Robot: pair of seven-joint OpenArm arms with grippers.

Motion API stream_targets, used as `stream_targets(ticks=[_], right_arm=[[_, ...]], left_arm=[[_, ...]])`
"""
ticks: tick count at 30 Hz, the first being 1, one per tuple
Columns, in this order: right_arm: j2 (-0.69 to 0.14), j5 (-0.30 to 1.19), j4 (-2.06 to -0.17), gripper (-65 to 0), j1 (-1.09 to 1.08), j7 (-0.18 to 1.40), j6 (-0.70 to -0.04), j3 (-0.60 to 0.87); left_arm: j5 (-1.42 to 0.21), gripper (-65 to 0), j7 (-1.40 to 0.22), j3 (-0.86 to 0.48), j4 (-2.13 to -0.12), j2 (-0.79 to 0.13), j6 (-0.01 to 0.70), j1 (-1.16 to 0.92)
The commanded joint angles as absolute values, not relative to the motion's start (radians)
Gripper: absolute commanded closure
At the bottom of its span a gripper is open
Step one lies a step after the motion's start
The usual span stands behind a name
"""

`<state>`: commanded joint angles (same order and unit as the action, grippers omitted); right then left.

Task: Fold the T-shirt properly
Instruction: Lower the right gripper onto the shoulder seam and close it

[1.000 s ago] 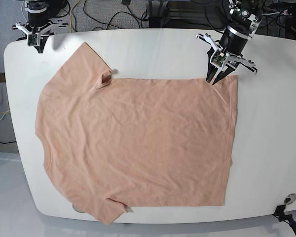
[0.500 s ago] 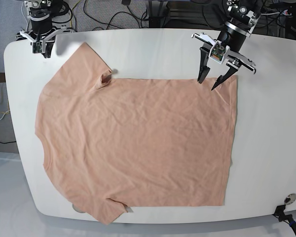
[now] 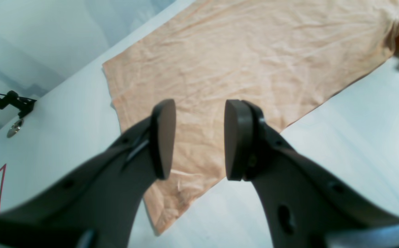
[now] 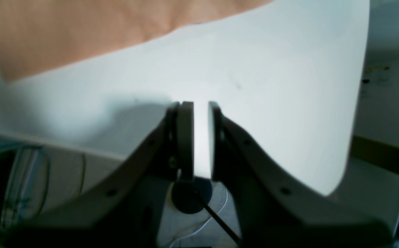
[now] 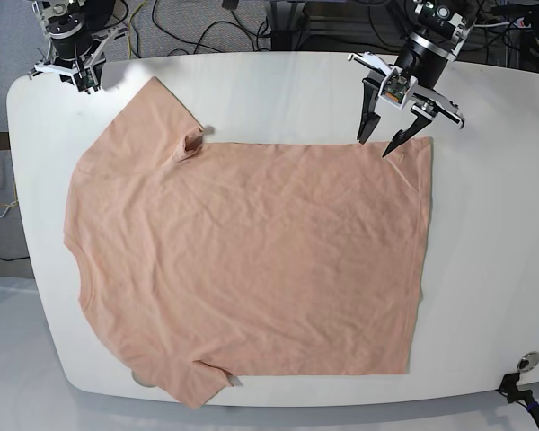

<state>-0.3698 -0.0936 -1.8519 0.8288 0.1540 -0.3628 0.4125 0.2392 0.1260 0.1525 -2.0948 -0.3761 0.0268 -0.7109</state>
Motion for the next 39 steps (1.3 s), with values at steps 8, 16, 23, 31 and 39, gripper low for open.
stream_targets(ticks=[8,16,23,31,39], right_arm=[[-0.315,-0.042,-1.827,-7.8,0.696,0.186,-0.358,0.392],[-0.312,-0.044,-1.847,-7.8,0.691,0.2,-0.421,0.407],[-0.311,-0.044,-1.868,-7.8,0.713,0.219,-0.443,0.407],[-0.211,-0.035,-1.946,-7.8,0.759,0.216,-0.473,0.403],[-0.125,0.124,-1.962,-24.9,0.76,0.222,-0.526,0.45]], left_arm=[[0.243,-22.0,0.064,0.133,-1.985,-0.366,0.041,-0.68],[0.242,-22.0,0.064,0.077,-1.985,-0.367,0.045,-0.657],[0.242,-22.0,0.067,0.071,-1.986,-0.369,0.045,-0.665],[0.242,-22.0,0.067,0.073,-1.985,-0.366,0.045,-0.665],[0.242,-22.2,0.067,0.071,-1.985,-0.369,0.045,-0.665]])
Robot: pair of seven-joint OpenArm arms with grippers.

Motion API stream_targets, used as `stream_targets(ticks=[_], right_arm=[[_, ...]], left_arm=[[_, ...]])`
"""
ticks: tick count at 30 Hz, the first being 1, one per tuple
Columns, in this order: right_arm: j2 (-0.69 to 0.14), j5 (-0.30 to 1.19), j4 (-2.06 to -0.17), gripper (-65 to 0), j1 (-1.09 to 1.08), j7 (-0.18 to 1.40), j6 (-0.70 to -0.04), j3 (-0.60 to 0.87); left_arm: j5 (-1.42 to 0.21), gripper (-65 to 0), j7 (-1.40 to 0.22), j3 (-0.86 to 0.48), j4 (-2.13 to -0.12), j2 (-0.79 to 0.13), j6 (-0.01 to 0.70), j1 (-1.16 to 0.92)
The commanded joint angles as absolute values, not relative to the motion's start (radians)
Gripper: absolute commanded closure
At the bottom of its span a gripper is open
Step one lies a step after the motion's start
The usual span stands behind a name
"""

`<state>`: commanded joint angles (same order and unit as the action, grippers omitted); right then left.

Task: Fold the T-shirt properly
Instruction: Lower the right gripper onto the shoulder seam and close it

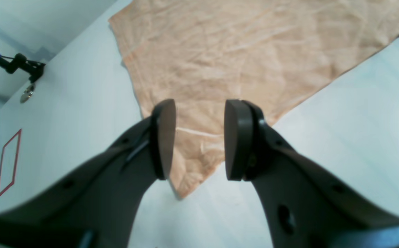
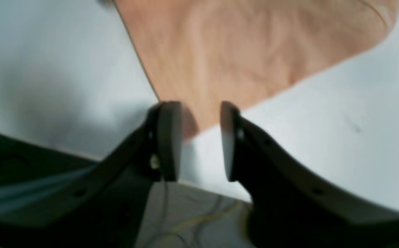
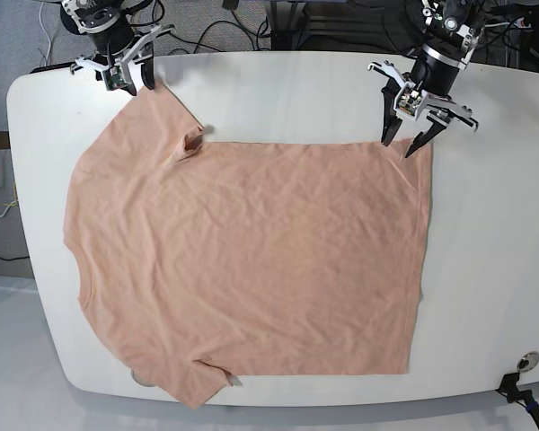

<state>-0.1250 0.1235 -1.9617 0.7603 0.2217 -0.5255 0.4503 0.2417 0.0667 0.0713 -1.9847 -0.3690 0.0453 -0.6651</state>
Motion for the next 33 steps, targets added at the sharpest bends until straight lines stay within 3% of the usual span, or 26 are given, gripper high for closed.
stream_targets(ticks=[3,8,12,16,21,24,33], right_arm=[[-0.13,0.297,-1.962,-30.6,0.753,0.308,-0.526,0.499],[-0.131,0.647,-1.96,-31.2,0.733,0.513,-0.526,0.605],[-0.124,0.863,-1.957,-31.1,0.71,0.696,-0.526,0.68],[-0.122,1.027,-1.956,-31.1,0.691,0.835,-0.519,0.719],[-0.084,1.15,-1.922,-30.9,0.673,0.952,-0.515,0.737],[-0.074,1.182,-1.862,-30.9,0.628,1.038,-0.466,0.737],[-0.059,1.202,-1.817,-30.9,0.575,1.05,-0.41,0.734]], left_arm=[[0.242,-22.2,0.067,0.071,-1.985,-0.369,0.045,-0.665],[0.24,-23.3,0.067,0.071,-1.983,-0.369,0.047,-0.665],[0.24,-38.8,0.067,0.073,-1.983,-0.366,0.047,-0.665],[0.242,-42.0,0.067,0.073,-1.983,-0.366,0.047,-0.665],[0.242,-42.0,0.067,0.073,-1.983,-0.366,0.047,-0.665],[0.242,-42.0,0.067,0.071,-1.982,-0.367,0.047,-0.665],[0.242,-42.0,0.067,0.071,-1.982,-0.369,0.047,-0.665]])
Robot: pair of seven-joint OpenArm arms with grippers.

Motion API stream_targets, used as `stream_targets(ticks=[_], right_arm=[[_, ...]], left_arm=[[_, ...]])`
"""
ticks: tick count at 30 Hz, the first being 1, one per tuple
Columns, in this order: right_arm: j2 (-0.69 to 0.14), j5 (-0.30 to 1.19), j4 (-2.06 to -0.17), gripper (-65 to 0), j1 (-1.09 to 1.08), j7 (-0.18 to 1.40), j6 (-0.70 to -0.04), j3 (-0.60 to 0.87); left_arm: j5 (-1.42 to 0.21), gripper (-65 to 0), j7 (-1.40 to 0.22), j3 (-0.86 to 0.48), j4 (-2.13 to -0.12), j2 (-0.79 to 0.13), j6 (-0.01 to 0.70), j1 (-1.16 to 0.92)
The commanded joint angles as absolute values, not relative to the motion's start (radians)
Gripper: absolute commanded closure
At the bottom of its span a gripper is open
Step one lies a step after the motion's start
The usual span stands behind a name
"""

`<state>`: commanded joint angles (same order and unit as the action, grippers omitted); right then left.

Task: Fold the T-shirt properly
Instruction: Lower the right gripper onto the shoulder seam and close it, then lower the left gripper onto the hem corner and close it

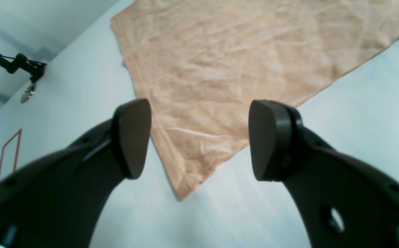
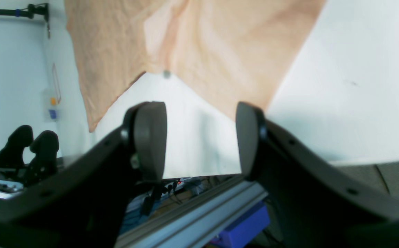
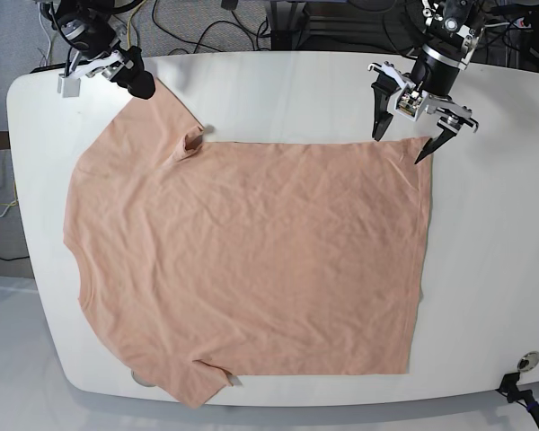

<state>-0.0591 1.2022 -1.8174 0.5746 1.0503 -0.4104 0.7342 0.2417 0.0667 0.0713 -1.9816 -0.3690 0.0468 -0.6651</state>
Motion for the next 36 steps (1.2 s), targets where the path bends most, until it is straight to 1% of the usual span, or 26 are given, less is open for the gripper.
stream_targets(ticks=[5,8,10,19,26,32,36], right_arm=[[-0.056,1.201,-1.814,-30.9,0.576,1.05,-0.403,0.734],[-0.042,1.201,-1.761,-30.9,0.576,1.05,-0.357,0.736],[-0.042,1.201,-1.728,-30.9,0.575,1.05,-0.349,0.733],[-0.036,1.122,-1.719,-30.9,0.567,1.05,-0.348,0.733],[-0.035,1.107,-1.718,-30.9,0.533,1.05,-0.346,0.731],[-0.027,1.109,-1.647,-30.9,0.472,1.052,-0.344,0.719],[-0.027,1.109,-1.635,-30.9,0.44,1.052,-0.3,0.682]], left_arm=[[0.242,-42.0,0.067,0.071,-1.982,-0.369,0.047,-0.665],[0.242,-42.0,0.067,0.071,-1.982,-0.369,0.047,-0.665],[0.242,-42.0,0.067,0.071,-1.982,-0.369,0.047,-0.665],[0.242,-42.0,0.067,0.071,-1.98,-0.369,0.047,-0.665],[0.242,-42.0,0.067,0.071,-1.98,-0.369,0.047,-0.665],[0.242,-42.0,0.067,0.071,-1.98,-0.369,0.047,-0.665],[0.242,-42.0,0.067,0.07,-1.98,-0.369,0.047,-0.665]])
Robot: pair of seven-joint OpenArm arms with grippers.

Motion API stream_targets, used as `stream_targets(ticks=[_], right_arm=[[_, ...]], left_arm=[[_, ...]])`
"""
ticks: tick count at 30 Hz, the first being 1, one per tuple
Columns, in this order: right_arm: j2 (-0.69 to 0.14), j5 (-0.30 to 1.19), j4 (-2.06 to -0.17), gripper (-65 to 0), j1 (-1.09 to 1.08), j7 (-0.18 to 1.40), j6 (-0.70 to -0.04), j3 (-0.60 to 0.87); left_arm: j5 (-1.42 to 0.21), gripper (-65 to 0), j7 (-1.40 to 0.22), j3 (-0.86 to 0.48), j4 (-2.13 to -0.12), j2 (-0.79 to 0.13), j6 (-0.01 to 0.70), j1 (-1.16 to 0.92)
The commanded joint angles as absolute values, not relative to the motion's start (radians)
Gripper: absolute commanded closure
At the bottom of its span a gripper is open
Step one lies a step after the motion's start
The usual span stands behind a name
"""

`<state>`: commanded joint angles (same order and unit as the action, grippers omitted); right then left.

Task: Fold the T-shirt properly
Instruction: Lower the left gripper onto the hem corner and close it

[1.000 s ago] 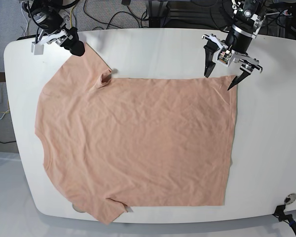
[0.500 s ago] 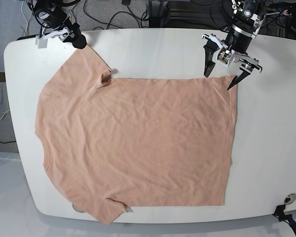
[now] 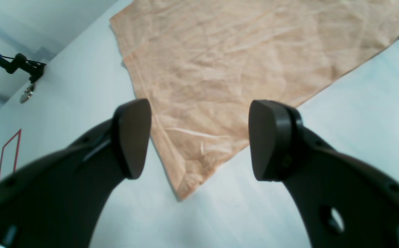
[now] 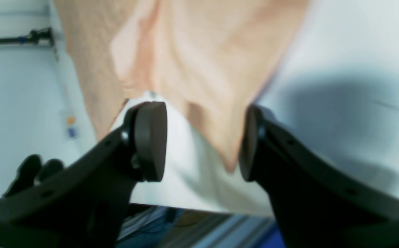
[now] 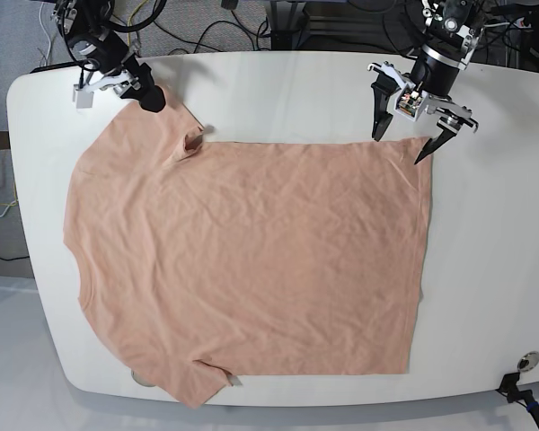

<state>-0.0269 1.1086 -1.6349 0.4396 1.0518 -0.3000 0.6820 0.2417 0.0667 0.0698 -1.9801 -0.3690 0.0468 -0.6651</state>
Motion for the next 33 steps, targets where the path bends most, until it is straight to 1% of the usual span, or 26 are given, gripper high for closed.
stream_targets(ticks=[7,9,11,15,18,19,25,27,28,31,33], right_arm=[[-0.025,1.109,-1.639,-30.7,0.426,1.052,-0.298,0.67],[-0.028,1.109,-1.641,-28.7,0.426,1.052,-0.298,0.67],[-0.039,1.109,-1.641,-21.6,0.417,1.05,-0.298,0.671],[-0.05,1.107,-1.641,0.0,0.406,1.049,-0.298,0.671],[-0.077,1.107,-1.639,0.0,0.394,1.049,-0.298,0.671],[-0.079,1.107,-1.639,0.0,0.392,1.049,-0.298,0.671],[-0.079,1.107,-1.639,0.0,0.39,1.049,-0.298,0.671],[-0.079,1.107,-1.639,0.0,0.39,1.049,-0.298,0.671],[-0.079,1.107,-1.639,0.0,0.39,1.049,-0.298,0.671],[-0.079,1.107,-1.639,0.0,0.39,1.049,-0.298,0.671],[-0.079,1.107,-1.639,0.0,0.39,1.049,-0.298,0.67]], left_arm=[[0.243,-42.0,0.067,0.068,-1.98,-0.369,0.047,-0.664],[0.243,-42.0,0.067,0.068,-1.98,-0.369,0.047,-0.662],[0.243,-42.0,0.067,0.068,-1.98,-0.369,0.047,-0.661],[0.242,-42.0,0.067,0.068,-1.98,-0.369,0.047,-0.659],[0.228,-42.0,0.067,0.045,-1.979,-0.363,0.047,-0.659],[0.197,-42.0,0.067,0.036,-1.979,-0.361,0.047,-0.659],[-0.053,-42.4,0.064,-0.038,-1.979,-0.369,0.047,-0.661],[-0.16,-42.4,0.016,-0.079,-1.979,-0.369,0.051,-0.661],[-0.219,-42.4,-0.013,-0.102,-1.979,-0.369,0.071,-0.659],[-0.392,-42.4,-0.071,-0.18,-1.96,-0.363,0.162,-0.654],[-0.503,-42.4,-0.099,-0.211,-1.925,-0.363,0.202,-0.641]])
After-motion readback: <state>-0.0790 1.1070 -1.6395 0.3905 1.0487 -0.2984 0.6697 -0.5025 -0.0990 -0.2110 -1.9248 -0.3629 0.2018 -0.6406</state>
